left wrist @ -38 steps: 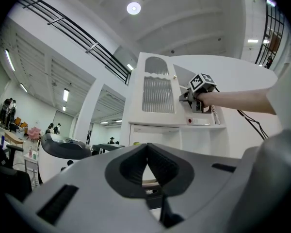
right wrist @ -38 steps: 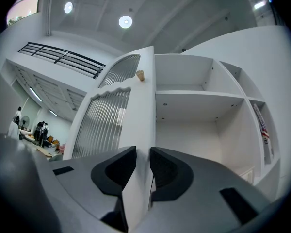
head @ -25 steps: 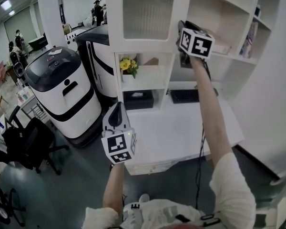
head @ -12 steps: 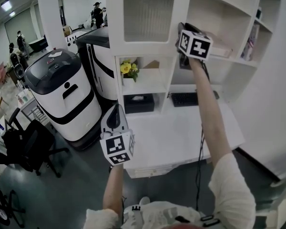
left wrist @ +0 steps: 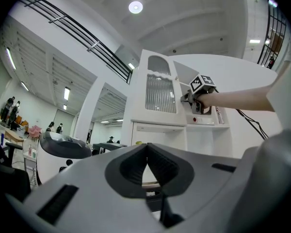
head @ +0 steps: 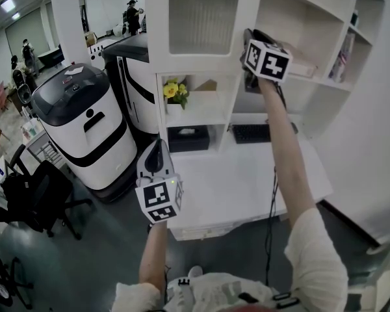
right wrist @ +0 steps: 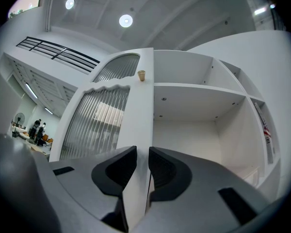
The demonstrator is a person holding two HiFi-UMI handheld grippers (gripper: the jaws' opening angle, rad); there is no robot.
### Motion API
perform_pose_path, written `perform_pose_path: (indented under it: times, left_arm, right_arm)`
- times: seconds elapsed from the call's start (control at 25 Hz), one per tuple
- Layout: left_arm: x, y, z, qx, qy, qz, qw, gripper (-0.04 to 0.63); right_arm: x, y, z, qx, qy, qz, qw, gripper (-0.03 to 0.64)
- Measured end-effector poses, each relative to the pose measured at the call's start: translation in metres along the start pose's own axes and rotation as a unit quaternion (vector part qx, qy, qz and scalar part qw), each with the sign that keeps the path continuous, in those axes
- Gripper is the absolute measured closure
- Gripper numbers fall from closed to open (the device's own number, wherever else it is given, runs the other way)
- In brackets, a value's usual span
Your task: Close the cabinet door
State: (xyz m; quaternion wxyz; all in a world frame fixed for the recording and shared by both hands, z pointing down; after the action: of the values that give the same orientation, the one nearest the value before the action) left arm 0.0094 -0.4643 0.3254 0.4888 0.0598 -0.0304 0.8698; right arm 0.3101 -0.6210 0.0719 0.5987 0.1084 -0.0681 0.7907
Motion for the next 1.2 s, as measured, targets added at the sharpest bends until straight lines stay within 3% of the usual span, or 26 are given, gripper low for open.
perform_pose_path:
  times: [0.44, 0.76, 1.04, 1.2]
  left_arm:
    - [0.003, -0.004, -0.011, -0.004, -0.008, 0.004, 0.9999, 0.591]
    - [0.016, 0.0, -0.02, -0.017, -0.011, -0.009, 0.9998, 0.591]
    - [0.034, -0.009, -0.035, -0.03, -0.018, -0.012, 0.9993, 0.591]
    - [0.043, -0.018, -0.039, -0.039, -0.017, -0.008, 0.9991, 0.591]
  right_arm:
    - [0.002, -0.002, -0.004, 0.009, 0.019, -0.024, 0.999, 0.538]
    - [0.024, -0.011, -0.004, -0.023, 0.009, -0.039, 0.999, 0.503]
    - [0.09, -0.017, -0.011, -0.049, -0.045, -0.068, 0.995, 0.503]
    - [0.138, -0.015, -0.018, -0.035, -0.094, -0.088, 0.991, 0.503]
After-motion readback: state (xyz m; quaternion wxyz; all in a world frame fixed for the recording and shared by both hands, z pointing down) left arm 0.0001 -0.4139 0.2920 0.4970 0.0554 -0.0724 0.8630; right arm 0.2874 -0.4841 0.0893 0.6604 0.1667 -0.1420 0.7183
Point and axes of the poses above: the fingertips, and each gripper's own axes: x backward along the fingers, y to its left, z out of its underside, the point moved 3 cm from there along x, backward along the fingers, and after that the axes turned 13 degrees about z, right-handed, at the moved point
